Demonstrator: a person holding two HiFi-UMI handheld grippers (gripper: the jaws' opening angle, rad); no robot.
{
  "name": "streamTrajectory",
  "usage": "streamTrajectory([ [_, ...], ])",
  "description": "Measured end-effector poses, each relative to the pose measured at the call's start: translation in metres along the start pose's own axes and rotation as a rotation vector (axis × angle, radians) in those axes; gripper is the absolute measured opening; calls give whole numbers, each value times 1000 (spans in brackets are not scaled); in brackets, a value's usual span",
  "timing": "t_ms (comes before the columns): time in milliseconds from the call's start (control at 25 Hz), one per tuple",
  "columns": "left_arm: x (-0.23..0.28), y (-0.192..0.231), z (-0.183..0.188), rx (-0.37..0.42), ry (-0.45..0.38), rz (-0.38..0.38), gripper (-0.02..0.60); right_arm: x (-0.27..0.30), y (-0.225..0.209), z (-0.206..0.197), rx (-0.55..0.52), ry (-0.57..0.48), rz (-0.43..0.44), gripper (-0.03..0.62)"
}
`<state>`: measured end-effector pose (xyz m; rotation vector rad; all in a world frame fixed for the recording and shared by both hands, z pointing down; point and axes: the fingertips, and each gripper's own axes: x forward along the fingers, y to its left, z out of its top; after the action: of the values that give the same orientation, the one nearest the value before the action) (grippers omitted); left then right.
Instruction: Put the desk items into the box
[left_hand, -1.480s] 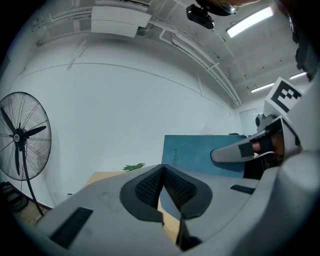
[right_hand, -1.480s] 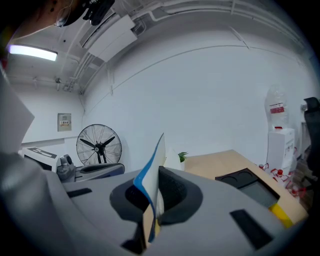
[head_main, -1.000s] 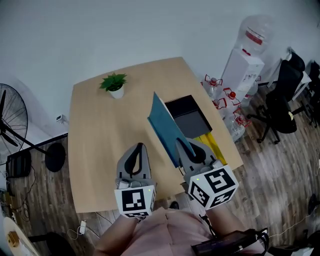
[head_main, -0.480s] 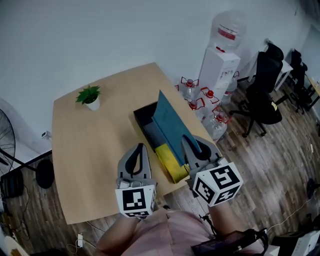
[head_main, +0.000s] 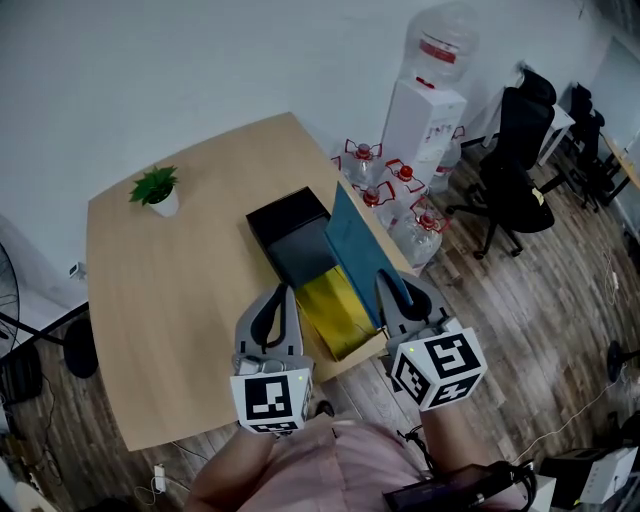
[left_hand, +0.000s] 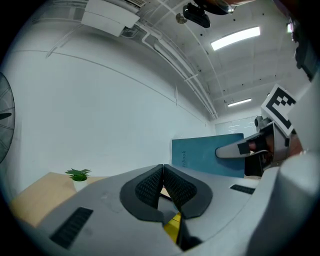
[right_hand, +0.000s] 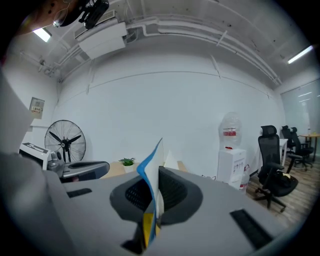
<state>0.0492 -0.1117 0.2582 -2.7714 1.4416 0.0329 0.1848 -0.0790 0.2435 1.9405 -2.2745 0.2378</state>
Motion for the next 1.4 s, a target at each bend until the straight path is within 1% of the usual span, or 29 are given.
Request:
streamTrajectory([
  [160, -4, 3, -15, -5, 53, 5, 11, 2, 3, -21, 5, 33, -2, 9],
  [280, -5, 7, -26, 1, 83, 8, 11, 6, 14, -38, 19, 53, 18, 9],
  [440, -7, 7, -42, 11, 141, 7, 11, 8, 27, -55, 68, 69, 54, 9],
  [560, -11, 7, -53, 23, 183, 4, 11, 6, 32, -64, 127, 70, 73, 9],
  [760, -8, 2, -64, 36, 211, -12, 11, 9, 28, -82, 229, 83, 90, 11],
  [920, -7, -5, -69, 46, 224, -28, 11, 10, 20, -96, 314, 96, 88, 11],
  [1160, -4, -9, -80, 64, 270, -34, 11, 18, 6, -121, 398, 130, 81, 11],
  [1400, 4, -11, -94, 61, 295, -28, 11, 28, 1, -150, 460, 171, 96, 12],
])
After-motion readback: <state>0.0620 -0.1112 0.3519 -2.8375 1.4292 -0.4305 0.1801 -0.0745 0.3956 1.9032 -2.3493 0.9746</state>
